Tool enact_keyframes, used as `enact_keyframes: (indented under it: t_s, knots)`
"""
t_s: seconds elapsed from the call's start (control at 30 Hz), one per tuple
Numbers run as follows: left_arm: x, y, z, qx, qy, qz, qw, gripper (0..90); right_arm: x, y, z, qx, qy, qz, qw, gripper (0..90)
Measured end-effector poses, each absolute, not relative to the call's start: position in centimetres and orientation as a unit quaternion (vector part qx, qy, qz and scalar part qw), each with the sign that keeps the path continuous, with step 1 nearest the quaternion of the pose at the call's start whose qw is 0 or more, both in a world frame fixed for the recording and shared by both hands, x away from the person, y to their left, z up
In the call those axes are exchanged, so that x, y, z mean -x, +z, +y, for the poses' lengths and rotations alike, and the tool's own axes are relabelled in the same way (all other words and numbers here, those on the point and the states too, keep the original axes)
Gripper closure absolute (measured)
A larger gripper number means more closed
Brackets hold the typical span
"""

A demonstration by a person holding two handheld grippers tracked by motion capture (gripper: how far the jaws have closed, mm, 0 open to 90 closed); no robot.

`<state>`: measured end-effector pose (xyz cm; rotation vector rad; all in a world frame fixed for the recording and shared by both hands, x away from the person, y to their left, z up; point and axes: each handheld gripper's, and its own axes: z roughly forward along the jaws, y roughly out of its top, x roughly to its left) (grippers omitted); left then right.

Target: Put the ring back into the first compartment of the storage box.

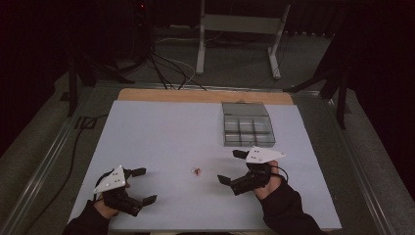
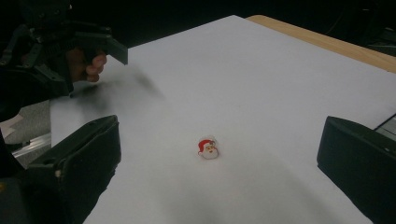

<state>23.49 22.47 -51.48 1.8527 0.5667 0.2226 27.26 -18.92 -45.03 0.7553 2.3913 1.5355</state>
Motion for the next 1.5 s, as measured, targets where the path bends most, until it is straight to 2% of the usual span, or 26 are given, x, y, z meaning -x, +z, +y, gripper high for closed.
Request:
enact_keyframes:
  t_s: [0.4, 1.0, 1.5]
  knots:
    - [-23.5, -51.5, 22.5, -0.787, 0.094, 0.239, 0.561, 0.4, -27.8, -45.7, -16.8, -0.233, 0.486, 0.840, 0.063, 0.0]
    - [-23.5, -51.5, 22.5, -0.786, 0.093, 0.239, 0.562, 0.5, -29.2, -48.5, -13.7, -0.221, 0.471, 0.854, 0.017, 0.0]
    - [-23.4, -51.4, 22.5, -0.787, 0.092, 0.237, 0.563, 0.4, -30.5, -50.8, -12.3, -0.226, 0.436, 0.871, 0.007, 0.2]
